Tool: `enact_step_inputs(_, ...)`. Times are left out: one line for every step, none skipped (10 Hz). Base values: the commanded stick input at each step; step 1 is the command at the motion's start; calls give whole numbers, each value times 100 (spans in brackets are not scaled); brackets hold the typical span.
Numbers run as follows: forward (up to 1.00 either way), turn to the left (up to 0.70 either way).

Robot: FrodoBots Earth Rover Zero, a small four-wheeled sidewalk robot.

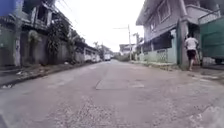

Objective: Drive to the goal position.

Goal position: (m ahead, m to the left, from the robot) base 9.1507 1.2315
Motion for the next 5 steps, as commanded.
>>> enact_step_inputs(85,0)
enact_step_inputs(85,-16)
enact_step_inputs(85,-34)
enact_step_inputs(85,-34)
enact_step_inputs(85,-34)
